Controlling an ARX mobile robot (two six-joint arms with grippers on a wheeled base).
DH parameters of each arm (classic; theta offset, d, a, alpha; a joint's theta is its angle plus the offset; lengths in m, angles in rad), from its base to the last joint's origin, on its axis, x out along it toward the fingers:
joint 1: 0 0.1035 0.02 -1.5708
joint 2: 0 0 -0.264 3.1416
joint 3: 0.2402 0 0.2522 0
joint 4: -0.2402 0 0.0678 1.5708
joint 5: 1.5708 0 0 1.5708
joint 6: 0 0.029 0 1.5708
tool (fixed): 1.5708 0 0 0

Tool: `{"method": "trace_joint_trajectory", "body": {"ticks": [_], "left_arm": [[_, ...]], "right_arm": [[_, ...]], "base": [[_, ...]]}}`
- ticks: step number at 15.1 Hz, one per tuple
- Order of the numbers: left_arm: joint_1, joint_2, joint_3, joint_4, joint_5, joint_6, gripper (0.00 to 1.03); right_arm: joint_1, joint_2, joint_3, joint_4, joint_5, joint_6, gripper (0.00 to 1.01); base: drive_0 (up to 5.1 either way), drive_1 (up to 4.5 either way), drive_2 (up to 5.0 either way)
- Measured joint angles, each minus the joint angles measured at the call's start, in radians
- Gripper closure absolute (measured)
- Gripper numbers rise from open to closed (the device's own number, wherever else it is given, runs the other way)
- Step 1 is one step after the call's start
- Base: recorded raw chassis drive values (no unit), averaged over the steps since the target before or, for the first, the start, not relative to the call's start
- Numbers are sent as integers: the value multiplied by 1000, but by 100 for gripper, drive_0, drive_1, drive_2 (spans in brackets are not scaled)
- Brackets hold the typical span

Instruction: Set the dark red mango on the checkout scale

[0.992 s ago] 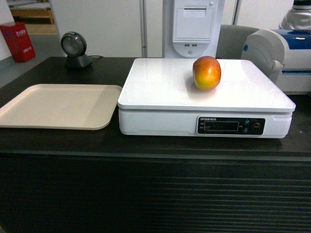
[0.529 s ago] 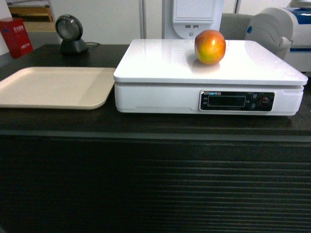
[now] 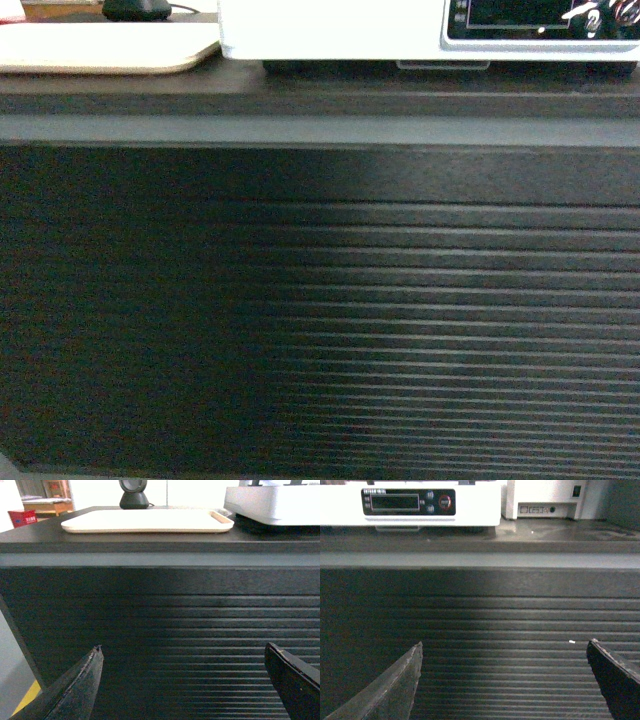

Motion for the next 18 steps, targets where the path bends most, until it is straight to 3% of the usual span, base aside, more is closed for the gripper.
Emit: {"method": "trace_joint_trajectory", "body": {"ticks": [18], "left_arm": [[0,0,0,-3,0,3,5]], "right_arm": [[0,0,0,-2,0,0,3]], "base": [[0,0,0]]}}
